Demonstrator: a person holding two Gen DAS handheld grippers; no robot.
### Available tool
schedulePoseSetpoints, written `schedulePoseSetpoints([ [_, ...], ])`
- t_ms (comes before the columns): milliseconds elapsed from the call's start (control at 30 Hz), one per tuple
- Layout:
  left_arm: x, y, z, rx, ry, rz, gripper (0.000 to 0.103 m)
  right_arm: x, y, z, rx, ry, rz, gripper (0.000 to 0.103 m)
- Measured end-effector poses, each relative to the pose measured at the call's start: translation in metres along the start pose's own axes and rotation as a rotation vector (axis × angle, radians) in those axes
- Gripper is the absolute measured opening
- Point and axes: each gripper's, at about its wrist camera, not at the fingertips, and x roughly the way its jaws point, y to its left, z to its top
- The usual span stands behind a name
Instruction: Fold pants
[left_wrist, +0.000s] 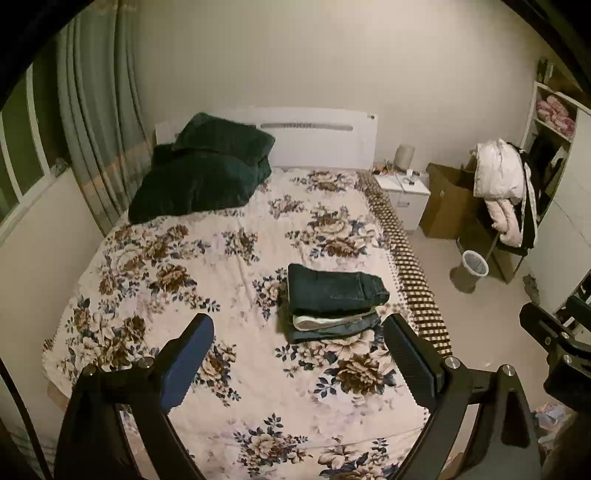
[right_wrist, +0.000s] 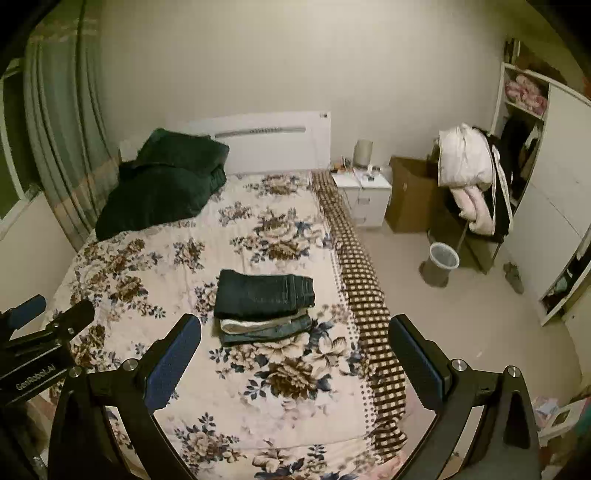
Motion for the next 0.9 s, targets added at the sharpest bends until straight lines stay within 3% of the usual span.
schedulePoseSetpoints([
  [200, -0.032, 0.000, -0.002, 0.001, -0.043, -0.015, 0.094, -0.052, 0.004, -0.004, -0.007, -0.036, 0.016, 0.103],
  [400, -0.048, 0.004, -0.003, 0.012, -0.085, -0.003, 0.094, -0.066, 0.005, -0.004, -0.006, -0.039, 0.027, 0.103],
  [500, -0.048, 0.006, -0.003, 0.006, -0.098, -0.001, 0.103, -0.066, 0.005, -0.004, -0.004, -0.051, 0.018, 0.103],
  [633, -0.036, 0.006, -0.005, 0.005, -0.102, -0.013, 0.103, -0.054, 0.004, -0.001, 0.003, -0.071, -0.006, 0.103],
  [900, 0.002, -0.001, -0.007, 0.005, -0.068, 0.034, 0.103, 0.011, 0.001, 0.007, 0.001, -0.036, -0.044, 0.103],
])
